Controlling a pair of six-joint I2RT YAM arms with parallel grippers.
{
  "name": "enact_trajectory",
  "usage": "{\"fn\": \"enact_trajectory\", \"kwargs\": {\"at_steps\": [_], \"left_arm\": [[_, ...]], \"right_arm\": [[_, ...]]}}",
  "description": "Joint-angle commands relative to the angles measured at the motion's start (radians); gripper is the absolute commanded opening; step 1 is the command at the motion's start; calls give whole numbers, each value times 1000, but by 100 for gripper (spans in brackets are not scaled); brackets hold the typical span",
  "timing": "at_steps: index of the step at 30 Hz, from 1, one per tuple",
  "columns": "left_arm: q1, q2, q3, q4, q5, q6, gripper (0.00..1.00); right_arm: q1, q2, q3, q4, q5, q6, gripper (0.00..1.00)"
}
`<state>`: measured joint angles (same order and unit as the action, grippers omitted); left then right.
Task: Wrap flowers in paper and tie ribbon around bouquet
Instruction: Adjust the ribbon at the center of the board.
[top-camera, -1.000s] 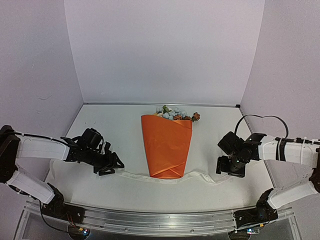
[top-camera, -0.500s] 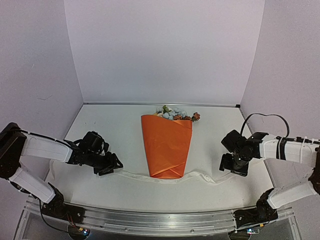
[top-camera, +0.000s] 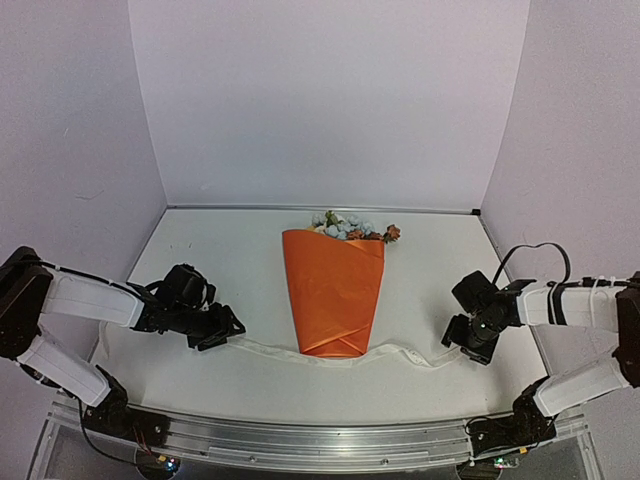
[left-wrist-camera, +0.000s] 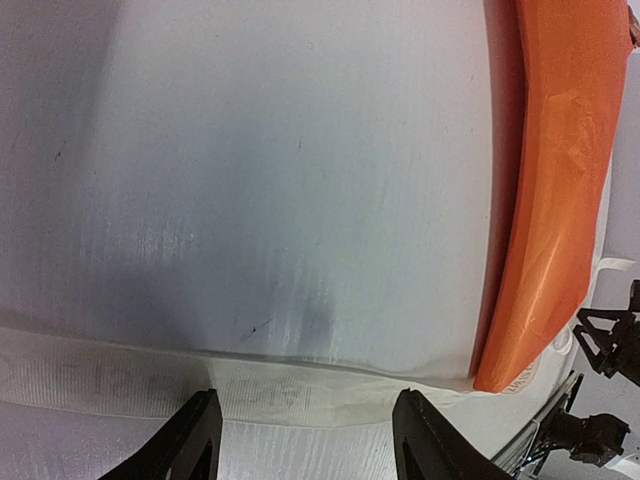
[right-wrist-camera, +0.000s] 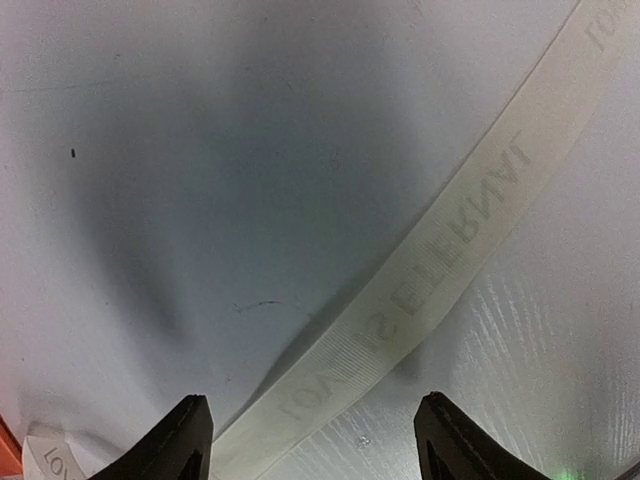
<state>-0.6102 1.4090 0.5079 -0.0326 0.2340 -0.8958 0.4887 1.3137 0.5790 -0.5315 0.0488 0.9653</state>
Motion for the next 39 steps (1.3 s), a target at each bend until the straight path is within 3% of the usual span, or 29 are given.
{"fn": "enact_trajectory", "kwargs": {"at_steps": [1, 13, 18, 25, 39], "left_arm": [[-1, 13, -27, -47, -36, -11, 61], [-1, 19, -19, -58, -33, -5, 61], [-1, 20, -16, -66, -34, -5, 61], [-1, 22, -14, -67, -35, -3, 62], [-1, 9, -8, -86, -50, -8, 62]], "right_arm": [[-11, 3, -30, 121, -26, 54, 70], [-11, -21, -43, 175, -29, 97, 67], [-11, -53, -16, 55, -20, 106, 66], [-10, -105, 5, 34, -43, 100, 67], [-10, 51, 35, 193, -82, 100, 68]]}}
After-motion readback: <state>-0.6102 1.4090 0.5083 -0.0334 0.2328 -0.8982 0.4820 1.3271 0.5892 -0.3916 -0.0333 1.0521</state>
